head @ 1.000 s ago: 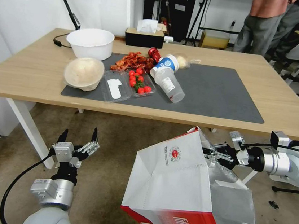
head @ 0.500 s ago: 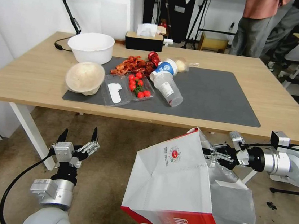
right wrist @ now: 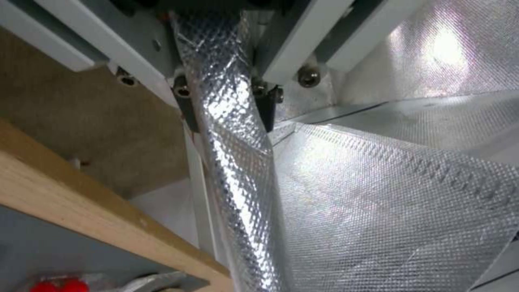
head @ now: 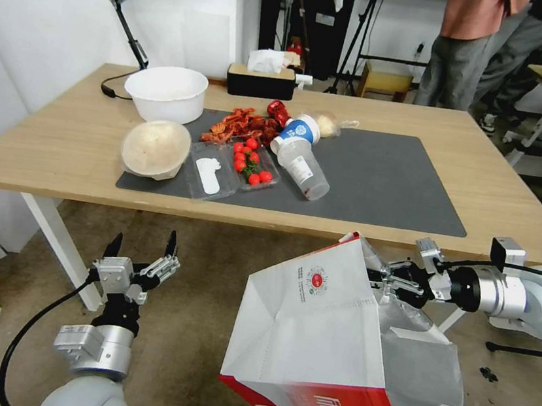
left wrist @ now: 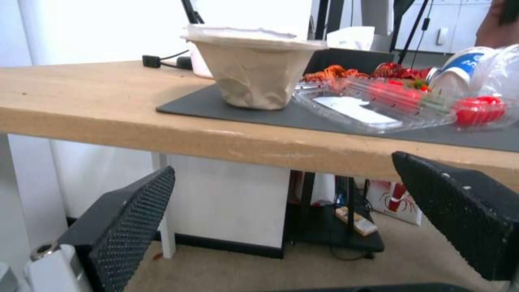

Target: Pick up the food delivery bag from the floor and place it on the table.

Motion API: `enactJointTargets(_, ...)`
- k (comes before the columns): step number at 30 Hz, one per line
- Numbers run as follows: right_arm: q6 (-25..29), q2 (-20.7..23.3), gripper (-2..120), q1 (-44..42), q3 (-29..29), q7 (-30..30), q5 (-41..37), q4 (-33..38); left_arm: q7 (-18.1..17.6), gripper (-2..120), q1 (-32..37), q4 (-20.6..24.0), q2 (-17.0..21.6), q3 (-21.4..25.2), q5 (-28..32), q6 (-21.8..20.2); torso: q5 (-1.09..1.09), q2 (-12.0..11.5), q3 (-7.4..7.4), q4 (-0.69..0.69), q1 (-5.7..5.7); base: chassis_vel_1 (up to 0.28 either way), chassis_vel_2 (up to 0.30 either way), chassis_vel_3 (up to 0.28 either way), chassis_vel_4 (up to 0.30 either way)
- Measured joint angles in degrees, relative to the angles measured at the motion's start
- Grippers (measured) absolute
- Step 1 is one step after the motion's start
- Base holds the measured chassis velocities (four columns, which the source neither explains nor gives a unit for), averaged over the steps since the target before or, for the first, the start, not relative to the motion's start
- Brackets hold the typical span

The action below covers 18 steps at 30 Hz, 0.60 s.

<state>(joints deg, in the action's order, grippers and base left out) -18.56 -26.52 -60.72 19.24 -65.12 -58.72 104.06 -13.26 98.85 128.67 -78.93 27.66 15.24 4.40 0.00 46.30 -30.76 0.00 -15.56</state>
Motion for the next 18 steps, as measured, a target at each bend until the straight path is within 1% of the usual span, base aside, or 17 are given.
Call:
enactJointTargets(7,0.0,0.2,0,0.1,0.0,0.0,0.0,0.0,-0.1,100,0.1,0.0,0.0,0.0,0.0,0.0,0.00,1.6,-0.91,0.00,-0.67,0.000,0.000,0.000,0.000)
enactJointTargets(10,0.0,0.2,0,0.2,0.0,0.0,-0.1,0.0,-0.2,100,0.1,0.2,0.0,0.0,0.0,0.0,0.00,2.7,-1.55,0.00,-1.14,0.000,0.000,0.000,0.000)
enactJointTargets(15,0.0,0.2,0,0.2,0.0,0.0,-0.1,0.0,-0.3,100,0.1,0.3,0.0,0.0,0.0,0.0,0.00,3.6,-2.11,0.00,-1.52,0.000,0.000,0.000,0.000)
enactJointTargets(18,0.0,0.3,0,0.2,0.0,0.0,-0.2,0.1,-0.3,100,0.1,0.3,0.0,0.0,0.0,0.0,0.00,4.7,-2.67,0.00,-1.99,0.000,0.000,0.000,0.000)
